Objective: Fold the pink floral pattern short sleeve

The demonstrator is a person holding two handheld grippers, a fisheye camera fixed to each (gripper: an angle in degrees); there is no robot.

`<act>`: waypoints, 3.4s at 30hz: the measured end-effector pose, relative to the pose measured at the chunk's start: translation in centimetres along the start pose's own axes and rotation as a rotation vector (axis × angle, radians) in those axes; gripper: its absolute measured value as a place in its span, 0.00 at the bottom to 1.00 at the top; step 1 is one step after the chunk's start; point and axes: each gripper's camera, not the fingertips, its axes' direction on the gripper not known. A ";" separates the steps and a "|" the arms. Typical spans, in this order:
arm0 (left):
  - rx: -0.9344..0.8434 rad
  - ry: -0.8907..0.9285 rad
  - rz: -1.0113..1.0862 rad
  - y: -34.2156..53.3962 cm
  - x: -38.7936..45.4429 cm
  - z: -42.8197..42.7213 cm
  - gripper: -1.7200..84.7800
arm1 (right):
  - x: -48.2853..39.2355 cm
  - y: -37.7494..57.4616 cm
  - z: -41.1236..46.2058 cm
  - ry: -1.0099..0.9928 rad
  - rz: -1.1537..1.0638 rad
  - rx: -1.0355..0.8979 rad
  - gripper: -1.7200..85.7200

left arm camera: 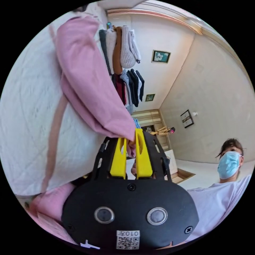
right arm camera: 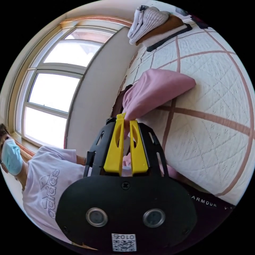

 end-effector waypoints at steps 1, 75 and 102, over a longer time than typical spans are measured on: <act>-0.013 -0.038 0.021 -0.5 0.7 -0.5 0.11 | 0.3 0.4 0.0 0.007 -0.022 -0.009 0.09; -0.662 -0.502 0.274 -22.5 2.3 6.5 0.12 | -1.5 8.6 11.4 0.261 0.022 0.081 0.08; -0.341 -0.089 -0.072 -1.5 -1.8 6.5 0.14 | 3.2 13.3 3.4 0.151 0.110 0.407 0.08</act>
